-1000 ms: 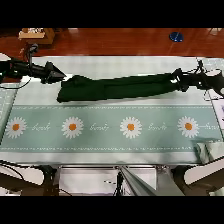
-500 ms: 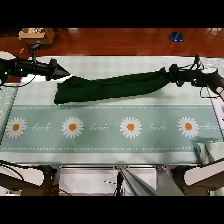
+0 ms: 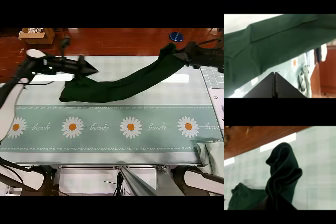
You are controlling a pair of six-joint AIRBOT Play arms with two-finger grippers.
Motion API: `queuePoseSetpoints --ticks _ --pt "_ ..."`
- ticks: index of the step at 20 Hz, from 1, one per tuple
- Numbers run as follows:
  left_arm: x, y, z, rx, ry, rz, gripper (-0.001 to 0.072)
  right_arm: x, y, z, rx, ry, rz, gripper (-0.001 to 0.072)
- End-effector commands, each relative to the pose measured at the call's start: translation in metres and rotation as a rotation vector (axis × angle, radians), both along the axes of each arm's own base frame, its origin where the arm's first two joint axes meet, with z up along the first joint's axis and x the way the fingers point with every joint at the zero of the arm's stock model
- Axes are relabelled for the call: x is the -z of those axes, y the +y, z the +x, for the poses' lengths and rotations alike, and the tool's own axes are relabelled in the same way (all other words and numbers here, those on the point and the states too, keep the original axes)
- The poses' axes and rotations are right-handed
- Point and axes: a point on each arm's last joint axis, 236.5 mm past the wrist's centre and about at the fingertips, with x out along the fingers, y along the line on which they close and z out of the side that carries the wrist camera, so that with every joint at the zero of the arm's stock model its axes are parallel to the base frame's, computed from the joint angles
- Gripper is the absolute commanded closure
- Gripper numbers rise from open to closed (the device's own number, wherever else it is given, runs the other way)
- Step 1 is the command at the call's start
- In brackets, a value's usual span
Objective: Fold the shirts.
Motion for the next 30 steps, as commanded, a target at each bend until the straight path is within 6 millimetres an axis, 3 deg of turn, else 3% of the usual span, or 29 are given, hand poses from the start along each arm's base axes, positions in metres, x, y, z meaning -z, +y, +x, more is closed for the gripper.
queuePoseSetpoints --ticks 1,5,9,12,17,19,21,23,26,28,30 --pt "0.012 -0.065 -0.024 0.076 -0.005 0.006 0.069 -0.037 0.01 -0.038 -0.047 -0.024 -0.053 0.0689" --pt "0.038 -0.126 -0.061 0.155 0.037 0.028 0.069 -0.065 0.018 -0.066 -0.065 -0.054 -0.072 0.0689" --pt "0.06 -0.159 -0.084 0.185 0.079 0.046 0.069 -0.086 0.028 -0.093 -0.093 -0.065 -0.07 0.0688" --pt "0.056 -0.183 -0.098 0.194 0.117 -0.01 0.069 -0.098 0.031 -0.109 -0.098 -0.081 -0.085 0.0689" --pt "0.055 -0.242 -0.144 0.219 0.122 -0.045 0.069 -0.107 0.033 -0.117 -0.087 -0.096 -0.082 0.0689" --pt "0.053 -0.242 -0.14 0.218 0.085 -0.045 0.0692 -0.105 0.03 -0.117 -0.083 -0.092 -0.097 0.0689" --pt "0.046 -0.215 -0.111 0.181 0.076 -0.049 0.0693 -0.1 0.026 -0.117 -0.077 -0.081 -0.124 0.0689" --pt "0.029 -0.16 -0.067 0.127 0.021 -0.021 0.0694 -0.102 0.028 -0.116 -0.079 -0.085 -0.114 0.0689" --pt "-0.005 -0.052 -0.016 0.022 -0.1 0.109 0.0694 -0.102 0.041 -0.112 -0.097 -0.111 -0.138 0.0689" --pt "-0.036 0.029 0.003 -0.066 -0.196 0.23 0.0694 -0.093 0.07 -0.104 -0.155 -0.131 -0.176 0.0689" --pt "-0.075 0.104 0.005 -0.166 -0.273 0.319 0.0694 -0.077 0.11 -0.092 -0.225 -0.146 -0.202 0.0689"
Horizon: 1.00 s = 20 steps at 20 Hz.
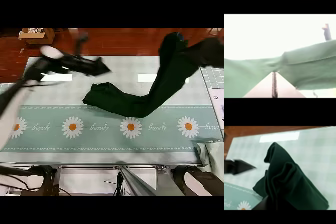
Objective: Fold the shirts.
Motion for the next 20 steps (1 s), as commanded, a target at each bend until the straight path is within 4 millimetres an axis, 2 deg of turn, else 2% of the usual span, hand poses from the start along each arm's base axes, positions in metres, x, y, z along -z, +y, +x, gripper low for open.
queuePoseSetpoints --ticks 1,3,4,5,7,10,12,15,17,18,19,20 --pt "-0.051 0.133 0.001 -0.17 -0.127 0.191 0.0694 0.021 0.058 0.021 -0.081 -0.042 -0.044 0.0689" --pt "-0.093 0.187 -0.014 -0.271 -0.193 0.219 0.0692 0.042 0.107 0.041 -0.117 -0.062 -0.023 0.0689" --pt "-0.109 0.206 -0.024 -0.31 -0.218 0.228 0.0692 0.056 0.131 0.052 -0.124 -0.072 -0.014 0.0689" --pt "-0.125 0.223 -0.035 -0.348 -0.244 0.24 0.0692 0.071 0.152 0.06 -0.128 -0.077 -0.009 0.0689" --pt "-0.152 0.24 -0.054 -0.402 -0.301 0.26 0.0691 0.108 0.193 0.074 -0.126 -0.083 -0.005 0.0689" --pt "-0.179 0.237 -0.078 -0.423 -0.376 0.277 0.0691 0.165 0.241 0.087 -0.092 -0.076 0.011 0.0689" --pt "-0.186 0.229 -0.089 -0.412 -0.399 0.28 0.0691 0.188 0.263 0.087 -0.046 -0.031 0.078 0.0689" --pt "-0.18 0.222 -0.095 -0.391 -0.382 0.275 0.0691 0.201 0.286 0.074 -0.048 0.009 0.115 0.0688" --pt "-0.166 0.217 -0.093 -0.374 -0.351 0.267 0.0691 0.204 0.297 0.064 -0.074 0.01 0.11 0.0674" --pt "-0.157 0.215 -0.094 -0.366 -0.33 0.262 0.0691 0.204 0.301 0.06 -0.08 0.01 0.111 0.05" --pt "-0.148 0.212 -0.094 -0.356 -0.305 0.257 0.0691 0.204 0.302 0.058 -0.085 0.014 0.111 0.0227" --pt "-0.14 0.211 -0.095 -0.352 -0.285 0.253 0.0691 0.202 0.303 0.055 -0.099 0.02 0.109 0.0115"
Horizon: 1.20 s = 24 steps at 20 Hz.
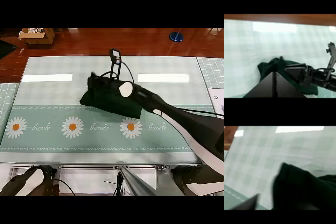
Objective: Fold the shirts.
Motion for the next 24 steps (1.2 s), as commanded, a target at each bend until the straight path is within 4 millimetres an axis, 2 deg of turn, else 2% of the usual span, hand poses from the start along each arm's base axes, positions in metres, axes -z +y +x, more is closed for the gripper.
queuePoseSetpoints --ticks 1,3,4,5,6,7,8,10,11,12,13,14,16,17,18,20,22,24 --pt "0.024 -0.006 -0.003 0.019 0.054 -0.013 0.0691 -0.004 0.005 -0.007 -0.022 -0.002 0.001 0.0116" --pt "0.028 -0.005 -0.003 0.016 0.057 -0.009 0.0691 -0.029 -0.018 0.001 -0.042 -0.05 -0.033 0.0125" --pt "0.026 -0.004 -0.001 0.011 0.05 -0.008 0.069 -0.045 -0.04 0.006 -0.052 -0.079 -0.071 0.0126" --pt "0.025 -0.003 0.0 0.005 0.044 -0.009 0.069 -0.058 -0.067 0.009 -0.065 -0.1 -0.128 0.0128" --pt "0.025 -0.002 0.001 0.001 0.041 -0.006 0.069 -0.064 -0.105 0.009 -0.083 -0.104 -0.226 0.0135" --pt "0.025 -0.001 0.002 0.002 0.035 0.001 0.069 -0.063 -0.15 0.007 -0.086 -0.078 -0.353 0.0153" --pt "0.025 -0.001 0.002 0.006 0.029 0.011 0.069 -0.054 -0.206 0.001 -0.068 -0.017 -0.508 0.021" --pt "0.027 0.001 0.002 0.005 0.031 0.02 0.069 -0.028 -0.345 -0.029 0.035 0.225 -0.875 0.0231" --pt "0.027 0.001 0.002 0.004 0.032 0.024 0.069 -0.016 -0.395 -0.049 0.084 0.363 -0.964 0.0229" --pt "0.027 0.001 0.002 0.004 0.032 0.024 0.069 -0.001 -0.425 -0.067 0.121 0.48 -0.949 0.021" --pt "0.027 0.001 0.002 0.004 0.032 0.024 0.0689 0.017 -0.432 -0.079 0.147 0.565 -0.841 0.012" --pt "0.027 0.001 0.002 0.004 0.032 0.023 0.0688 0.035 -0.42 -0.087 0.171 0.628 -0.655 0.0113" --pt "0.027 0.001 0.002 0.004 0.032 0.023 0.0683 0.056 -0.383 -0.08 0.24 0.661 -0.281 0.0113" --pt "0.027 0.001 0.002 0.004 0.032 0.023 0.0649 0.064 -0.368 -0.074 0.273 0.651 -0.161 0.0113" --pt "0.027 0.001 0.002 0.004 0.032 0.023 0.0647 0.074 -0.356 -0.068 0.313 0.642 -0.072 0.0113" --pt "0.027 0.001 0.002 0.004 0.032 0.023 0.0647 0.099 -0.33 -0.07 0.338 0.667 0.01 0.0113" --pt "0.027 0.001 0.002 0.004 0.032 0.023 0.0647 0.122 -0.298 -0.079 0.274 0.706 0.005 0.0113" --pt "0.027 0.001 0.002 0.004 0.033 0.023 0.0647 0.134 -0.262 -0.079 0.222 0.713 0.032 0.0113"
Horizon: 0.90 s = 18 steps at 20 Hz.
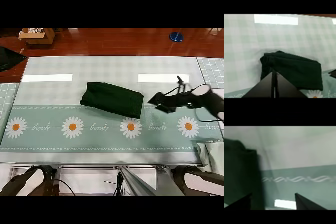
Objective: Fold the shirts.
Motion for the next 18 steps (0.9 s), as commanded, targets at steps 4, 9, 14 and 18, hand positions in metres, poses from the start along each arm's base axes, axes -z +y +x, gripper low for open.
queuePoseSetpoints --ticks 4,9,14,18 --pt "0.001 -0.001 -0.002 0.006 0.007 -0.001 0.0647 0.022 0.084 0.019 0.098 -0.043 0.154 0.0155" --pt "0.001 -0.001 -0.002 0.007 0.009 0.0 0.0647 -0.032 0.105 0.032 -0.035 -0.134 0.265 0.0687" --pt "0.002 -0.001 -0.001 0.007 0.01 0.0 0.0647 -0.169 0.046 0.047 -0.097 -0.363 0.208 0.0687" --pt "0.005 0.0 0.001 0.007 0.019 -0.004 0.0647 -0.248 -0.057 0.005 0.051 -0.383 -0.06 0.0687"
